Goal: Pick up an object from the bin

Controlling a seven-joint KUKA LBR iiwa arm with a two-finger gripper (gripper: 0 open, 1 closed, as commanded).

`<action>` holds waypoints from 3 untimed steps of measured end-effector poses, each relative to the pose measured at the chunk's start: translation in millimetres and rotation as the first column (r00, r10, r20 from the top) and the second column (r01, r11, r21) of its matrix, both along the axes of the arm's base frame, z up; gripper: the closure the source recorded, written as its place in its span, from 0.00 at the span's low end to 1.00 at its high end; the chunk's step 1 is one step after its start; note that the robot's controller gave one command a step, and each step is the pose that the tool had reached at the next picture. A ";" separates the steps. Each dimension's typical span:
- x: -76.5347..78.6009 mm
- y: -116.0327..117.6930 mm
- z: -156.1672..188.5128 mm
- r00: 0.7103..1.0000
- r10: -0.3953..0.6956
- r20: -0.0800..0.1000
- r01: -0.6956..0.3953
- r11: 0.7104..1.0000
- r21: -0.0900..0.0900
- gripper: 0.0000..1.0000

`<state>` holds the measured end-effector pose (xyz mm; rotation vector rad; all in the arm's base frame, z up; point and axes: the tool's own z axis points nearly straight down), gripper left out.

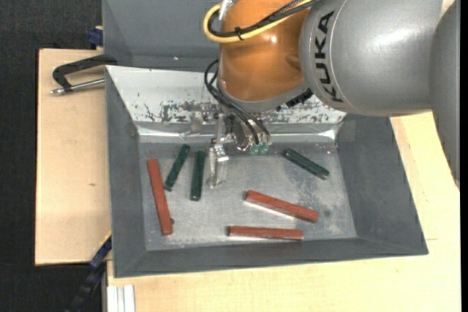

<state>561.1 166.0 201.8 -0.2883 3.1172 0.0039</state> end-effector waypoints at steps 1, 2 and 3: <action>-17.4 -5.9 -71.7 0.976 0.219 -0.005 -0.219 0.976 -0.003 0.00; -5.2 17.9 -112.4 0.919 0.394 -0.004 -0.394 0.919 -0.003 0.00; 17.6 7.2 -125.2 0.825 0.565 -0.004 -0.565 0.825 -0.002 0.00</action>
Offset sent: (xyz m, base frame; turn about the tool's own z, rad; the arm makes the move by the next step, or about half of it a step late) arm 0.0017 0.0300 -0.1301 -0.4425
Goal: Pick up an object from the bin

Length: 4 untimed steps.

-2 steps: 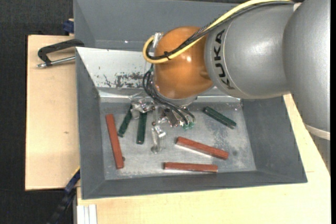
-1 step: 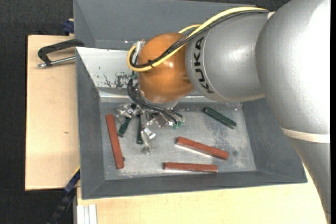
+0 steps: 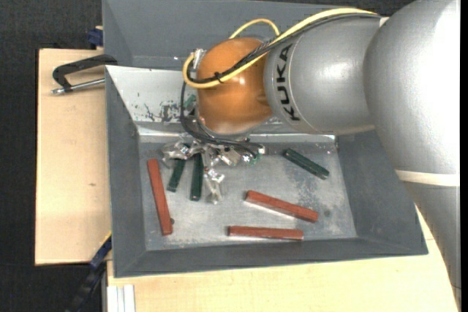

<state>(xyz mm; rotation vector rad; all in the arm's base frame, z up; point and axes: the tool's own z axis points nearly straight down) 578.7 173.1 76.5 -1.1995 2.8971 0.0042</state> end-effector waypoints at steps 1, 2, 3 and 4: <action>19.8 28.7 0.0 0.922 0.386 0.013 -0.386 0.922 0.002 1.00; 19.8 28.7 0.1 0.922 0.386 0.013 -0.386 0.922 0.002 1.00; 20.2 7.4 76.0 0.934 0.357 0.000 -0.357 0.934 -0.002 1.00; 20.2 7.3 76.0 0.934 0.357 0.000 -0.357 0.934 -0.002 1.00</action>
Offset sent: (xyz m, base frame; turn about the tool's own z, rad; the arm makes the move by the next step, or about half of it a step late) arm 0.0000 0.0000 0.0000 0.0000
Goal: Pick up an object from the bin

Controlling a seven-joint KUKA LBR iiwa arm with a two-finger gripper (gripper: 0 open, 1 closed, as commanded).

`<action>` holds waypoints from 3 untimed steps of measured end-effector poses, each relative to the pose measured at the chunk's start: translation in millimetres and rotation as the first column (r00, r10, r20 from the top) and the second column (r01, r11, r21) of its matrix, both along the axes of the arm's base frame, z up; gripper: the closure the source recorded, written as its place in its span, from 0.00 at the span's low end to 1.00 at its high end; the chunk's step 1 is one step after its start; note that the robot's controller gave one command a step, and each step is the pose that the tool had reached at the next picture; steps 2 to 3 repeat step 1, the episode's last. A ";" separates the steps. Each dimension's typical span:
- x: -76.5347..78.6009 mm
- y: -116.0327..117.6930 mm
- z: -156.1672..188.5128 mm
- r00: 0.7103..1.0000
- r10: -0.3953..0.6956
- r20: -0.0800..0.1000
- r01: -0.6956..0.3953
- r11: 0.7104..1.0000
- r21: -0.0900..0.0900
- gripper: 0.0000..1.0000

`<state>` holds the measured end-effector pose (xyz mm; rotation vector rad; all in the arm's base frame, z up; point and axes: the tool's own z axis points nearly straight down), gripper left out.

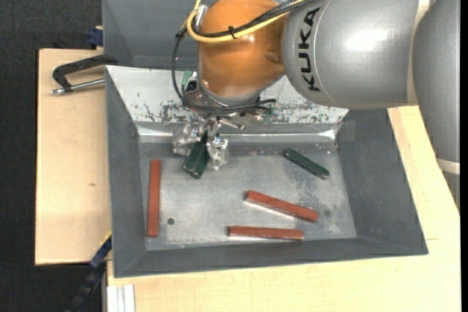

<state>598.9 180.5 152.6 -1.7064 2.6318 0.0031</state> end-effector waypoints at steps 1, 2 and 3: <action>-8.8 -5.9 109.0 1.000 0.022 0.002 -0.022 1.000 0.000 1.00; -8.8 -5.9 109.0 1.000 0.022 0.002 -0.022 1.000 0.000 1.00; -8.8 -5.9 109.0 1.000 0.022 0.002 -0.022 1.000 0.000 1.00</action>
Offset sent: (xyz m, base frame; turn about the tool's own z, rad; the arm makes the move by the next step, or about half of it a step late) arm 0.0000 0.0000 0.0000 0.0000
